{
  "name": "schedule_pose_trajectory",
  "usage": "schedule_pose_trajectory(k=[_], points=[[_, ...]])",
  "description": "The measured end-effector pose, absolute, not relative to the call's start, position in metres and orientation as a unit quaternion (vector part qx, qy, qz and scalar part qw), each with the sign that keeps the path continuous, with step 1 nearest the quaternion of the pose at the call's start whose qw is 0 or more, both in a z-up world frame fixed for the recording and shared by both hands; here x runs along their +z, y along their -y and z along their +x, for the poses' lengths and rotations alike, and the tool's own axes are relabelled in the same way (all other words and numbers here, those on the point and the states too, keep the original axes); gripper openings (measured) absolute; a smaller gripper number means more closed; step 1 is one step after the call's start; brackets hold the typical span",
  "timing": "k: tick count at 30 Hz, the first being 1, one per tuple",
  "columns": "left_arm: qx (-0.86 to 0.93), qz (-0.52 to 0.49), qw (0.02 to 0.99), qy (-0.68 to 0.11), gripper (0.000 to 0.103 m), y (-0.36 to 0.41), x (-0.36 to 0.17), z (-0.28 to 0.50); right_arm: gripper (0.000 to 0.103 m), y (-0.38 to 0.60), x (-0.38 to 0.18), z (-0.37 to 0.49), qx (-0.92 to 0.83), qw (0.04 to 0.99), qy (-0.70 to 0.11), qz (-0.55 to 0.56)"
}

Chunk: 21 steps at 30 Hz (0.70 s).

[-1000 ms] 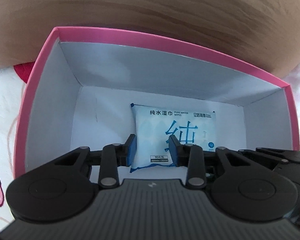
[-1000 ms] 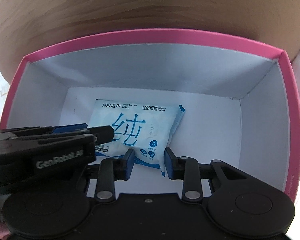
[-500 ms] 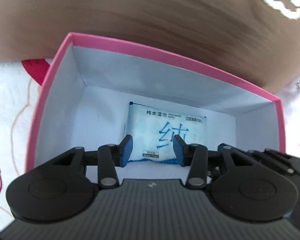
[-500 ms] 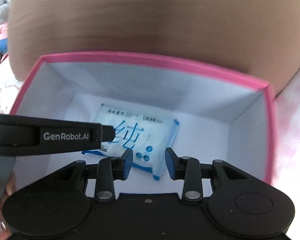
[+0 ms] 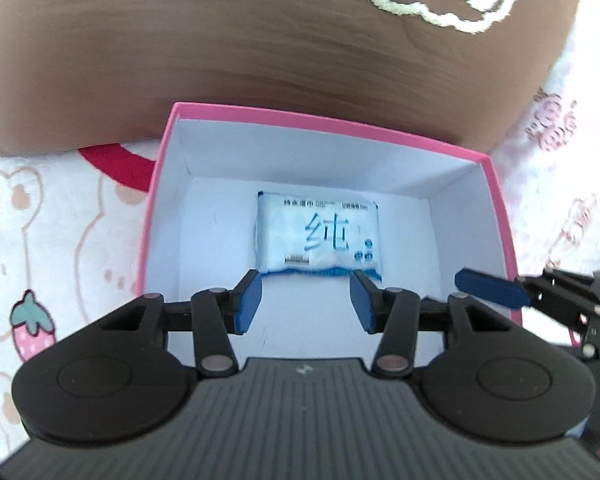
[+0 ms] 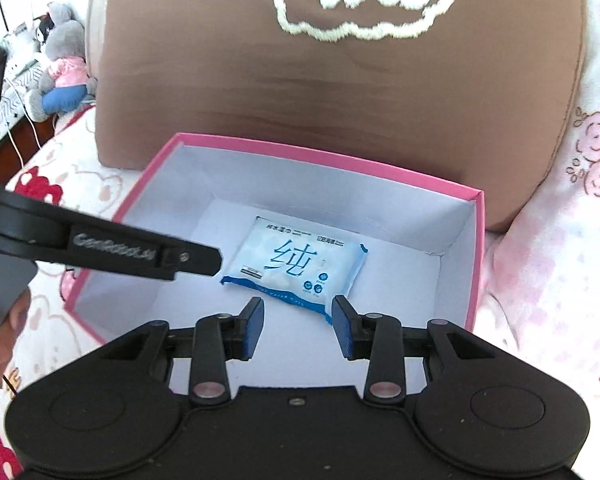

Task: Organize objects
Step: 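Lower the wet-wipes pack into the pink box and open the left gripper, then withdraw the left tool from the box toward the orange sponge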

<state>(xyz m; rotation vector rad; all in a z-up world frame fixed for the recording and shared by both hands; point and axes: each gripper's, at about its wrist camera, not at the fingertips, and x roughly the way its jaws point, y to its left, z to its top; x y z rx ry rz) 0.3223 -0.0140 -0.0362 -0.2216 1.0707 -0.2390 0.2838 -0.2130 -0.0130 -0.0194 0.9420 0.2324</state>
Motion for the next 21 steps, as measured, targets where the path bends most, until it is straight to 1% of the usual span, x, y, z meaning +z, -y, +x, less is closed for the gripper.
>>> schedule_pose_trajectory(k=[9, 15, 18, 21], points=[[-0.114, -0.092, 0.855, -0.497, 0.052, 0.006, -0.008, 0.296, 0.043, 0.212, 0.006, 0.264, 0.117, 0.893, -0.435, 0.006], [-0.124, -0.069, 0.856, -0.498, 0.054, 0.003, 0.001, 0.275, 0.044, 0.209, 0.017, 0.245, 0.122, 0.897, -0.426, 0.004], [-0.127, -0.042, 0.860, -0.493, 0.055, -0.001, 0.012, 0.260, 0.044, 0.211, 0.021, 0.229, 0.120, 0.901, -0.416, 0.022], [-0.140, -0.038, 0.861, -0.487, 0.057, -0.006, 0.024, 0.246, 0.044, 0.210, 0.025, 0.215, 0.121, 0.905, -0.408, 0.018]])
